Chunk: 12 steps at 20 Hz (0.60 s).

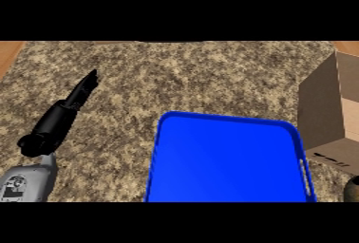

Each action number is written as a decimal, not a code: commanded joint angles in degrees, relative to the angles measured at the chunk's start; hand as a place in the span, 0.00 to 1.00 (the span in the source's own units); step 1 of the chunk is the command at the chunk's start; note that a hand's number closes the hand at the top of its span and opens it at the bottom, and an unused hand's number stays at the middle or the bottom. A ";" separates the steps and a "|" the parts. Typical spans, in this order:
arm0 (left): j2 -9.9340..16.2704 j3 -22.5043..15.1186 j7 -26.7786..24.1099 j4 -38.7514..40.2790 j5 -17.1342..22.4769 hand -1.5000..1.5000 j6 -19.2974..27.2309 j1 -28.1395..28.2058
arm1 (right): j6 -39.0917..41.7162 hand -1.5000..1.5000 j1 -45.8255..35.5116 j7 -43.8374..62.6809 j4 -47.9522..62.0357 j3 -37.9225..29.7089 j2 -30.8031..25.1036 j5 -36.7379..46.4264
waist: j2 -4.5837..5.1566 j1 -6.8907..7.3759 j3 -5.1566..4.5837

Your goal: Pick the squash from the tray and place it in the cardboard box

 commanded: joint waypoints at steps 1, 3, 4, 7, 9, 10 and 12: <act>-0.55 -0.69 -1.37 -1.09 -0.19 0.50 -0.24 2.40 | 5.66 1.00 -6.96 8.69 4.06 -11.43 -3.28 -12.95 | -0.12 0.63 0.02; -0.19 -0.28 2.34 -2.51 0.84 0.50 -0.99 -0.23 | 6.86 1.00 -12.95 10.88 10.14 -14.63 -7.06 -15.50 | -0.08 0.87 0.07; 0.29 -0.12 2.80 -2.71 0.56 0.50 -1.05 -1.03 | 6.56 1.00 -17.69 11.31 16.05 -13.78 -9.58 -14.06 | 0.08 1.55 0.08; 0.08 -0.07 0.54 -2.43 -0.13 0.50 -0.71 0.74 | 7.24 1.00 -22.52 8.45 24.64 -15.57 -15.66 -11.04 | 0.07 1.49 0.10; -0.31 -0.17 1.42 0.67 0.62 0.50 -1.70 -2.68 | 6.68 1.00 -23.54 4.53 30.69 -10.52 -16.86 -5.14 | 0.25 1.29 0.12; -1.71 -1.68 -1.75 1.58 -1.30 0.50 -0.25 -0.15 | 8.09 1.00 -26.39 4.86 35.63 -10.16 -20.30 -4.81 | 0.58 2.26 0.10; -0.86 -1.43 -0.64 -1.44 -0.76 0.50 -1.07 1.29 | 12.65 1.00 -24.54 4.05 36.92 -10.05 -23.81 -4.62 | 0.14 1.65 0.10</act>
